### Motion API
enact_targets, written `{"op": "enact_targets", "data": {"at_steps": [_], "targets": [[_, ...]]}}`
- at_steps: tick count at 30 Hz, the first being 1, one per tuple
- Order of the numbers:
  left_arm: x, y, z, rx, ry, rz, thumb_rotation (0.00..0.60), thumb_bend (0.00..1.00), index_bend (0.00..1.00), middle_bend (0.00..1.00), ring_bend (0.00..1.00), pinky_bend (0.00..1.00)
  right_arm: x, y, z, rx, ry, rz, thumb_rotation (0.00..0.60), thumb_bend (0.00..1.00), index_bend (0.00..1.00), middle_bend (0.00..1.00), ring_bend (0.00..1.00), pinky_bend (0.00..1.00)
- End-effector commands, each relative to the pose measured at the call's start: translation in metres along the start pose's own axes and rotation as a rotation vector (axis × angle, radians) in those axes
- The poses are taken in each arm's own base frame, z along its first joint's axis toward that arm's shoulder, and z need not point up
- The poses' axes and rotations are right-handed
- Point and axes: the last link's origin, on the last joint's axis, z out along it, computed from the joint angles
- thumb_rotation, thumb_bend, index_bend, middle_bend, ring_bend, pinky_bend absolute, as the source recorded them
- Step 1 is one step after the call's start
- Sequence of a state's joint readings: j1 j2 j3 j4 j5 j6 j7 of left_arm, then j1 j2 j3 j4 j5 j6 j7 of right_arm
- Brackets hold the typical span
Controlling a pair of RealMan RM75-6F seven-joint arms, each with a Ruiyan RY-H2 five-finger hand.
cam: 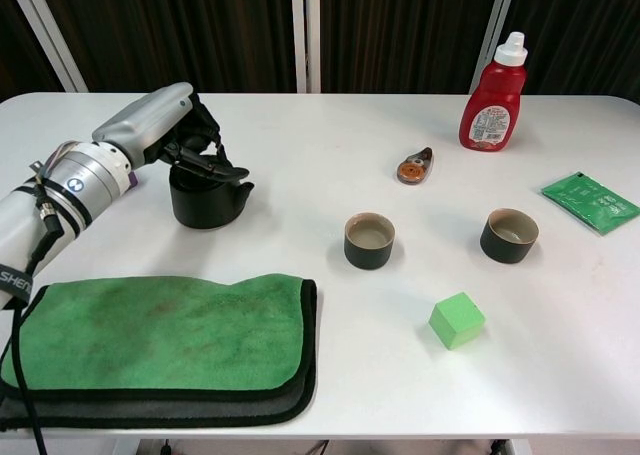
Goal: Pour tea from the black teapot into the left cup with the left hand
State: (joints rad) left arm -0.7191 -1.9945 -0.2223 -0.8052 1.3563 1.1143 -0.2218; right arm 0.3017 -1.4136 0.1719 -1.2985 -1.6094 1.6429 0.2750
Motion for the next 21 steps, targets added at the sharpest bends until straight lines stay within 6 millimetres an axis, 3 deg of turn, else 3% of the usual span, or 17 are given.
{"op": "enact_targets", "data": {"at_steps": [1, 9, 16, 21], "targets": [[0.0001, -0.0003, 0.0, 0.001, -0.001, -0.002, 0.439, 0.07, 1.0, 0.99, 0.96, 0.47, 0.0001, 0.0, 0.0, 0.0, 0.001, 0.0, 0.6, 0.36, 0.0, 0.0, 0.0, 0.0], [0.0026, -0.0017, -0.0004, -0.008, 0.006, -0.005, 0.28, 0.01, 0.97, 0.93, 0.91, 0.48, 0.0009, 0.0001, 0.0002, 0.001, 0.002, 0.0, 0.6, 0.36, 0.0, 0.0, 0.0, 0.0], [0.0011, -0.0033, -0.0015, -0.014, -0.006, 0.015, 0.204, 0.01, 0.94, 0.92, 0.89, 0.48, 0.0005, -0.0001, 0.0009, 0.002, -0.001, -0.001, 0.6, 0.36, 0.0, 0.0, 0.0, 0.0], [-0.0004, -0.0032, -0.0023, -0.023, -0.008, 0.037, 0.198, 0.01, 0.94, 0.92, 0.89, 0.48, 0.0003, -0.0001, 0.0009, 0.002, -0.001, -0.001, 0.6, 0.36, 0.0, 0.0, 0.0, 0.0]]}}
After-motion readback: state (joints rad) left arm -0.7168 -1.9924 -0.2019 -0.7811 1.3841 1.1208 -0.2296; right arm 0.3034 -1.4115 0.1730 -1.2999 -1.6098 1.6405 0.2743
